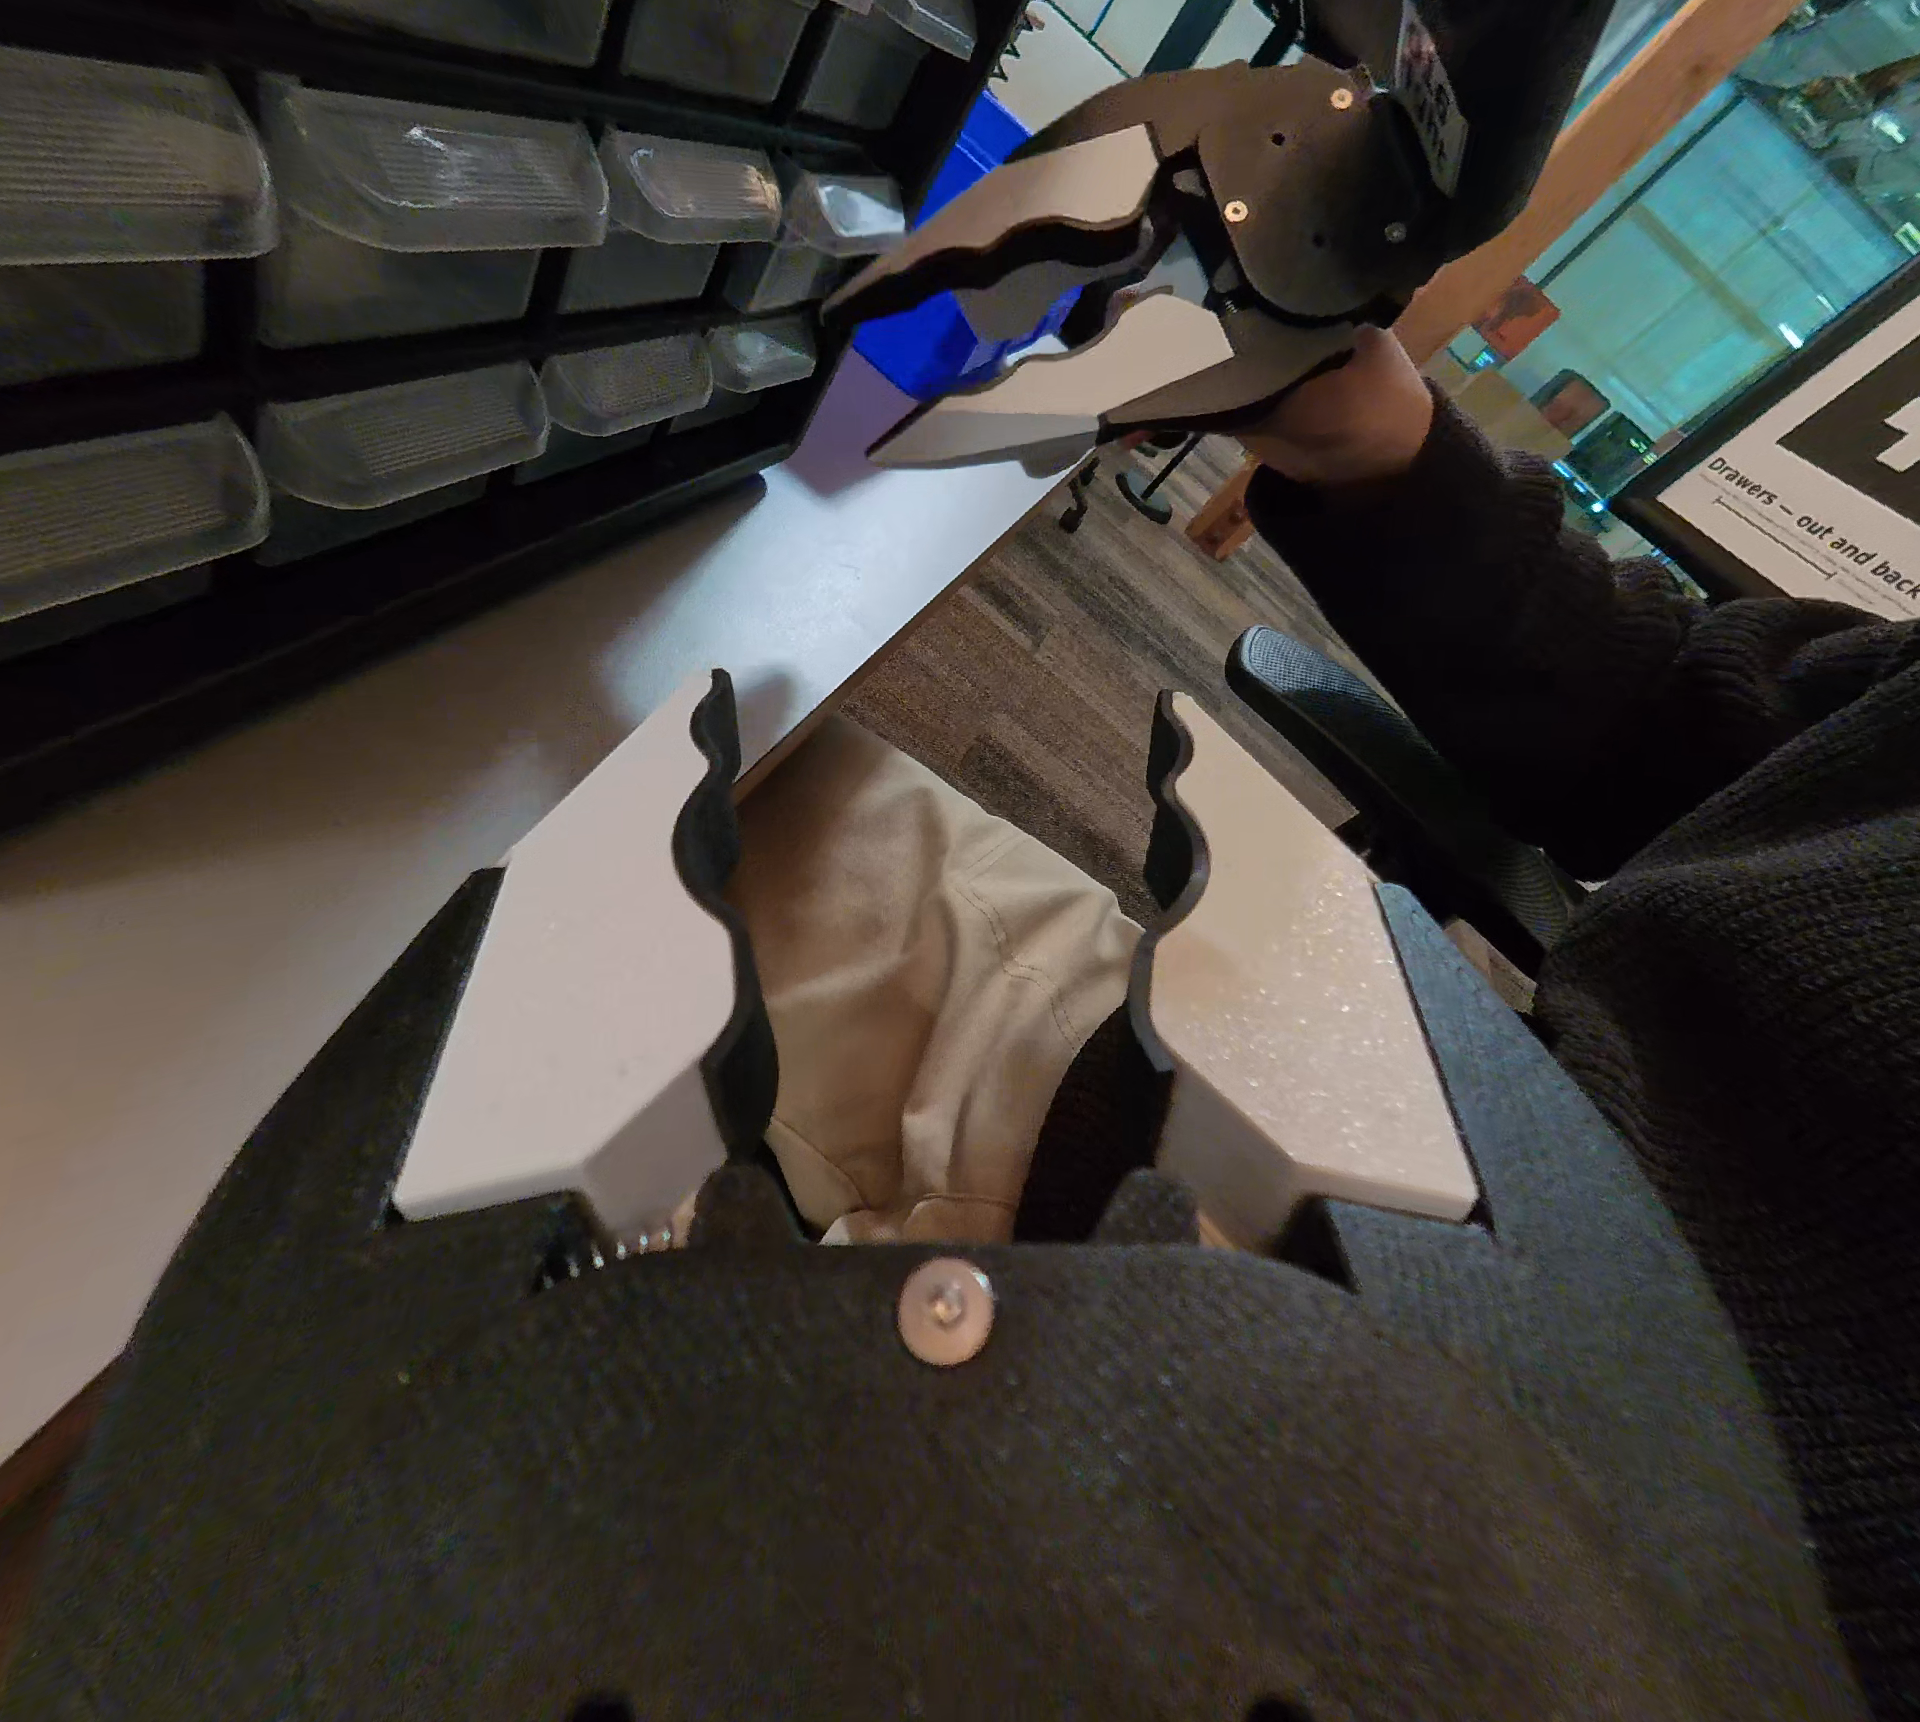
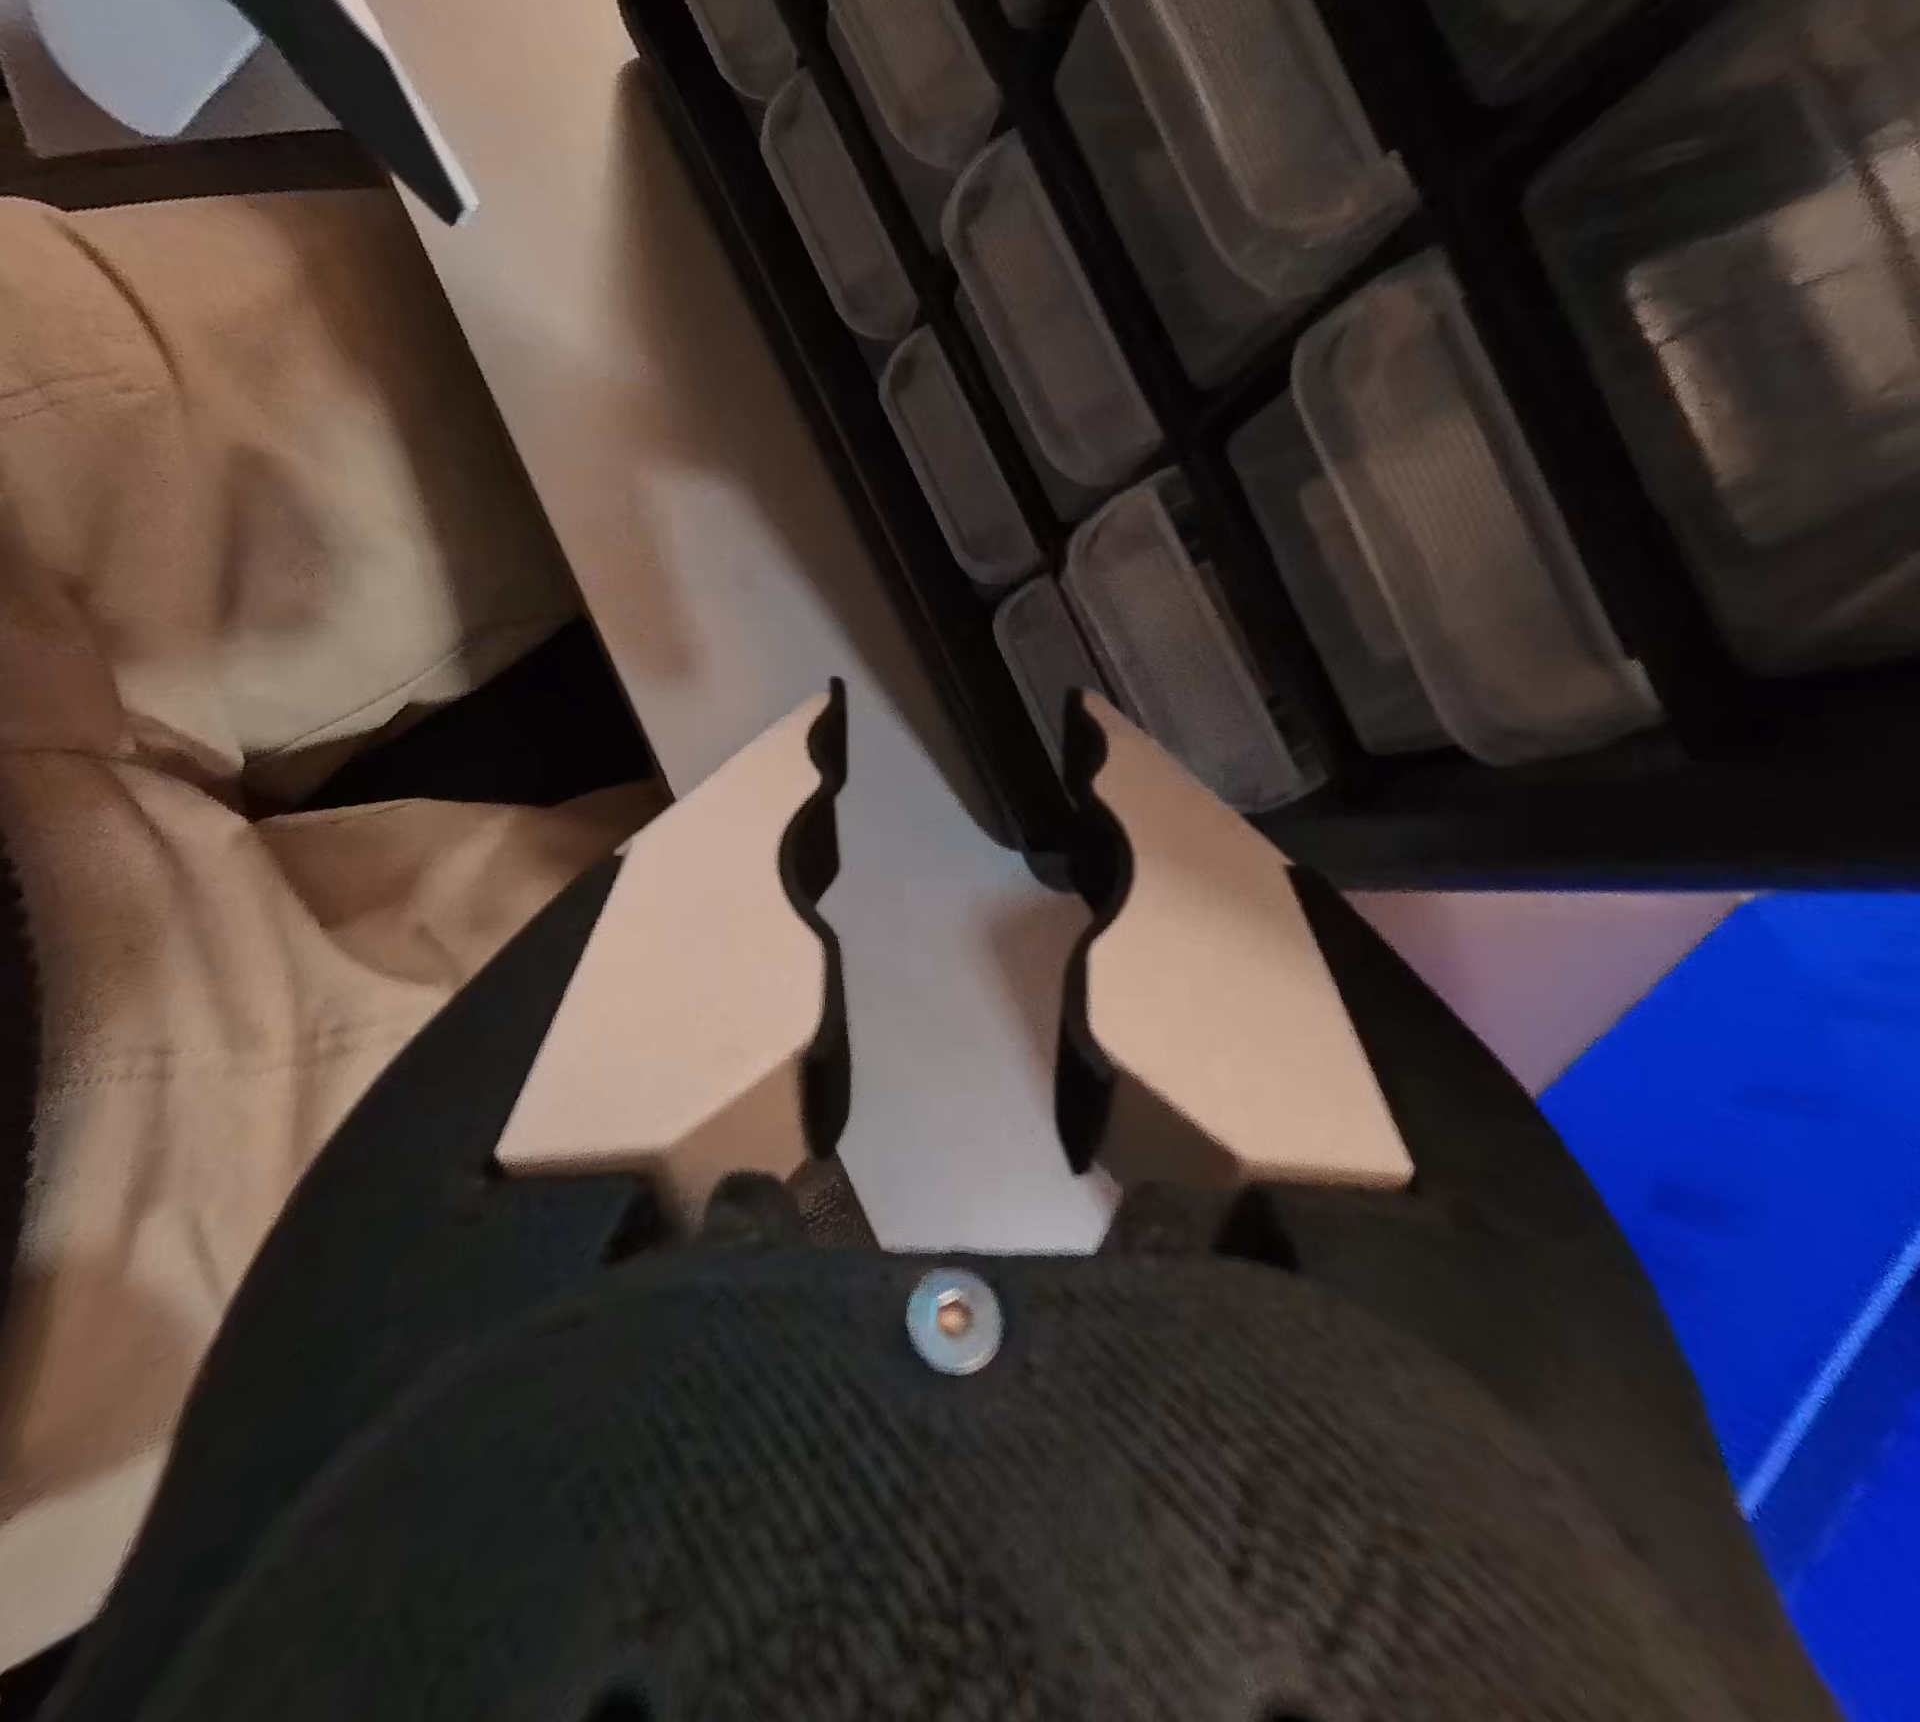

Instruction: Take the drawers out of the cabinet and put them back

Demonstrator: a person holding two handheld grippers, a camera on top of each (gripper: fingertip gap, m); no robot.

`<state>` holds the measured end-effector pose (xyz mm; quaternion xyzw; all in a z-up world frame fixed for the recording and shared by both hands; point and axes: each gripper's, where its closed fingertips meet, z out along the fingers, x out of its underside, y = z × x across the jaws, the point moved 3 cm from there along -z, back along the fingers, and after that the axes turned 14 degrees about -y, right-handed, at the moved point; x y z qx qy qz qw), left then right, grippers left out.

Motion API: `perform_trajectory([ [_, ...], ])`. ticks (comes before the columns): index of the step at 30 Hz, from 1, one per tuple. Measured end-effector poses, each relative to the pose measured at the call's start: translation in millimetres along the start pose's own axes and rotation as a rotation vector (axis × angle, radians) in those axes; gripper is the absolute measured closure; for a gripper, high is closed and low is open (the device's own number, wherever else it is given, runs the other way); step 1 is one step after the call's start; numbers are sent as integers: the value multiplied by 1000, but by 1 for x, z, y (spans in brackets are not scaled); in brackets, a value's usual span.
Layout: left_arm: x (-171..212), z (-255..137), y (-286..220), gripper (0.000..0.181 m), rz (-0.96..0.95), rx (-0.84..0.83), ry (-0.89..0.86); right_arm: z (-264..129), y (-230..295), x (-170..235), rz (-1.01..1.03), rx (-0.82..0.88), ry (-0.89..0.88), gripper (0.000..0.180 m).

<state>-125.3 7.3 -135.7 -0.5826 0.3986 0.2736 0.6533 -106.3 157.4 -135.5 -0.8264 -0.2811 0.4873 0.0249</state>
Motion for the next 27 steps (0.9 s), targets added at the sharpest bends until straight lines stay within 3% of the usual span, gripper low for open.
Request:
perform_trajectory([
  [2,0,0,0,104,-1,-1,-1,4,-1,0,8,1,-8,132],
  [27,1,1,3,104,-5,-10,2,7,1,-2,45,3,-60,126],
])
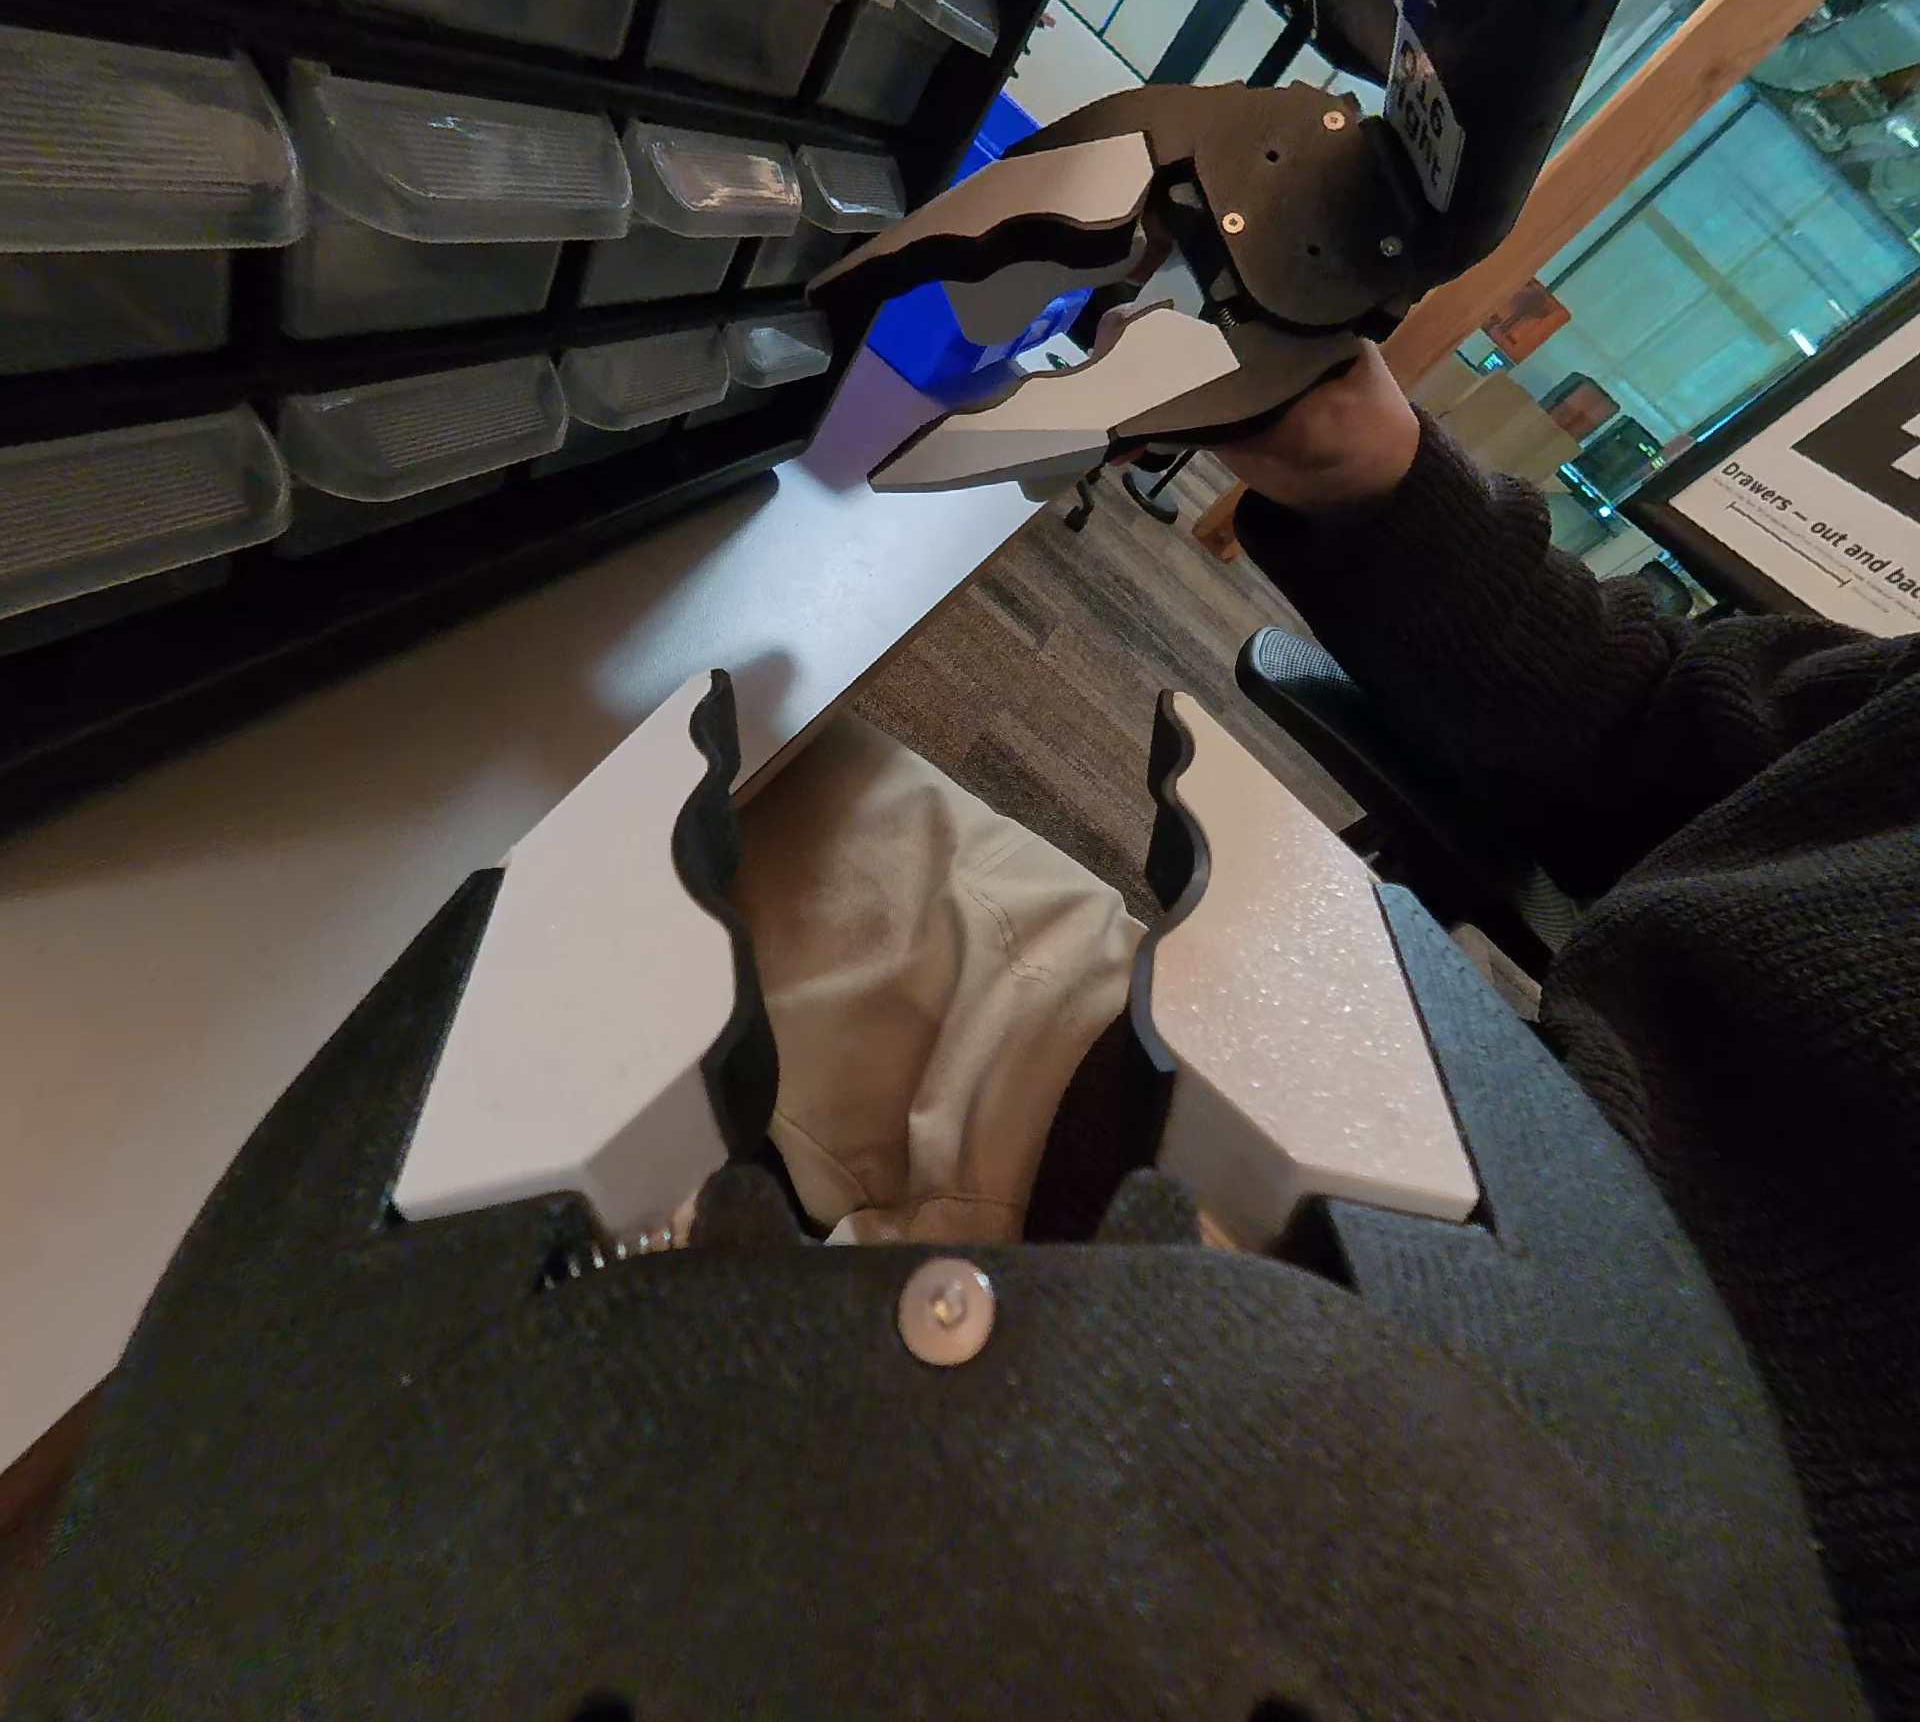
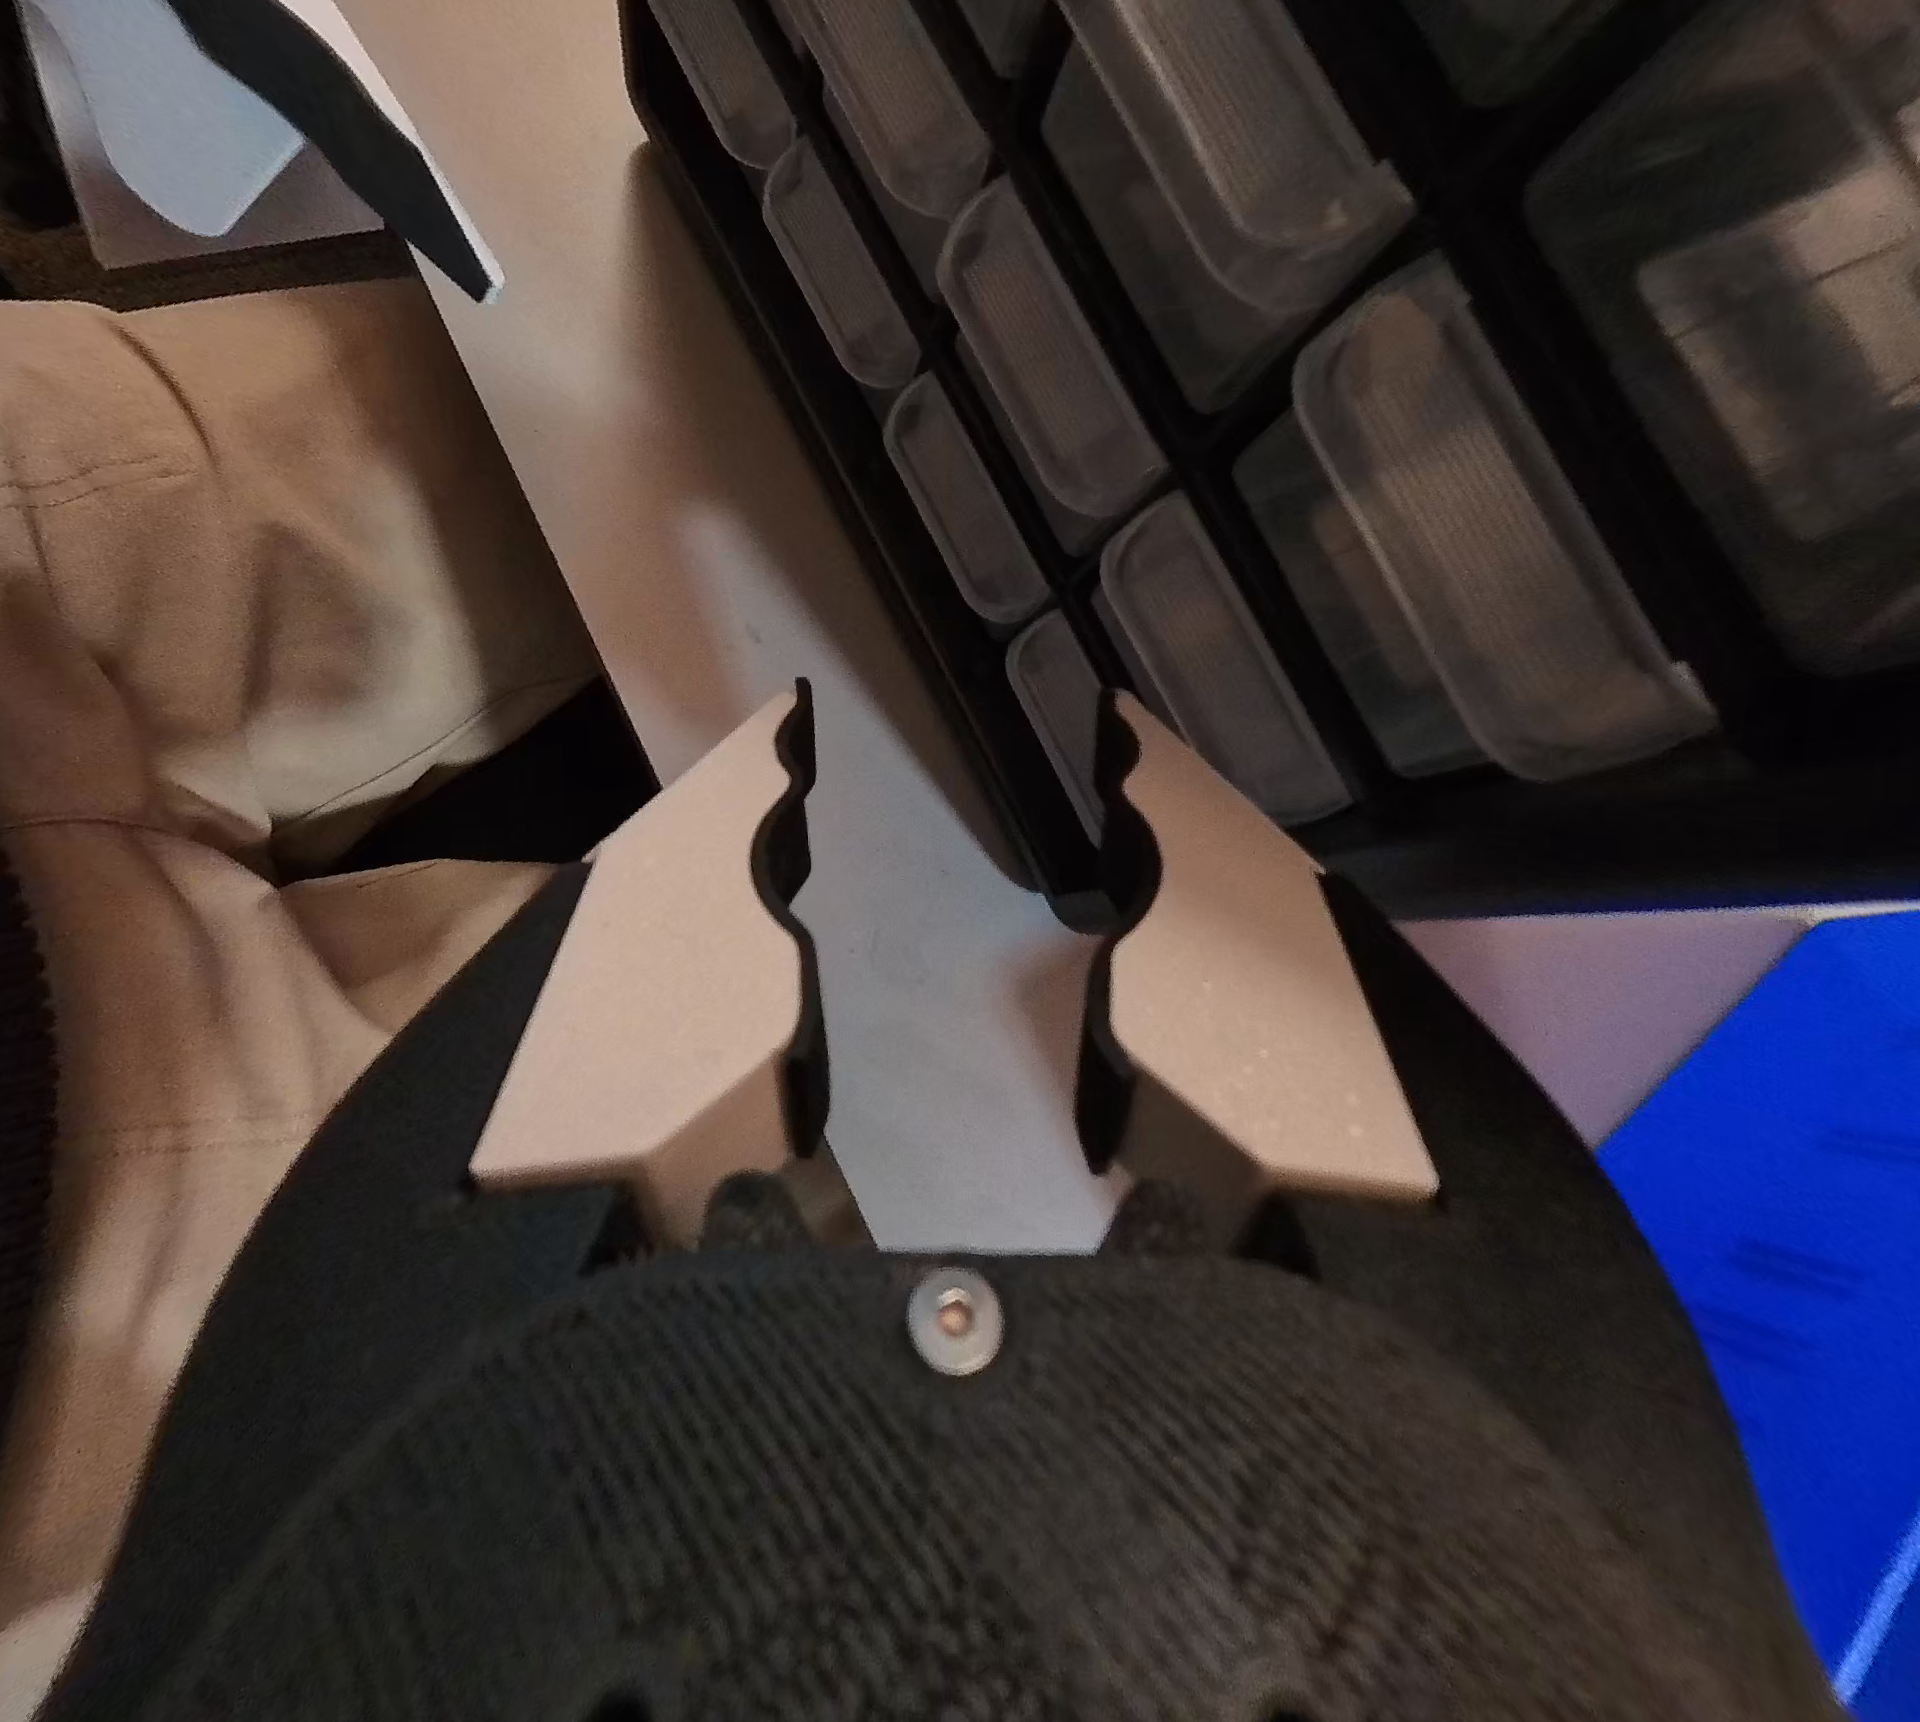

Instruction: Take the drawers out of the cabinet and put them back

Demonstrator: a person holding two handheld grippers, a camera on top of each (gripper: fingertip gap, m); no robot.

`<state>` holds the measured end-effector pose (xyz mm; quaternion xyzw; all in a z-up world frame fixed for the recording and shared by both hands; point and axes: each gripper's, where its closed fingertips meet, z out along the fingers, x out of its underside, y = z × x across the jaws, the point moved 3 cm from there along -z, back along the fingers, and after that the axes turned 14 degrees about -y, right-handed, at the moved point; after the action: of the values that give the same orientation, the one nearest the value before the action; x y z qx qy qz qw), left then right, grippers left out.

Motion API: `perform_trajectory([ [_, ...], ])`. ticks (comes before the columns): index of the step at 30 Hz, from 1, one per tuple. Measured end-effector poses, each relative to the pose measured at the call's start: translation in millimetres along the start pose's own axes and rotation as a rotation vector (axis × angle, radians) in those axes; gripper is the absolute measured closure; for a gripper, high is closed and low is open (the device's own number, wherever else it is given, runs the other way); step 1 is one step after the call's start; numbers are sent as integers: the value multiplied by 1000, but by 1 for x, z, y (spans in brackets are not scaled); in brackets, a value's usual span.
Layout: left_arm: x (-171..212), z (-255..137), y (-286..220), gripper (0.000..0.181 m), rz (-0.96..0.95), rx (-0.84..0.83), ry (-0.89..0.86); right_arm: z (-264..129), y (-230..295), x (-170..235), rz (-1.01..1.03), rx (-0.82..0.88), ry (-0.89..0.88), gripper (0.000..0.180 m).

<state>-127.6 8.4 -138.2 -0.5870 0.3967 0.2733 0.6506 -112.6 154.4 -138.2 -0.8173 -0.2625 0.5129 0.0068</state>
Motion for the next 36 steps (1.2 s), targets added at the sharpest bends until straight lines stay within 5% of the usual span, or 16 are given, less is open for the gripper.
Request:
perform_trajectory([
  [12,0,0,3,104,11,-9,1,-1,6,-1,52,-10,-50,124],
  [18,-19,-6,9,118,88,-42,-93,8,32,-16,135,-99,-304,122],
  [27,-46,-23,23,129,-79,-61,-281,6,58,-41,278,-274,-528,166],
  [33,-54,-27,45,137,-138,-173,-374,4,68,-48,159,-209,-524,152],
  [36,-58,-31,55,156,-260,-196,-485,7,72,-46,163,-220,-512,149],
])
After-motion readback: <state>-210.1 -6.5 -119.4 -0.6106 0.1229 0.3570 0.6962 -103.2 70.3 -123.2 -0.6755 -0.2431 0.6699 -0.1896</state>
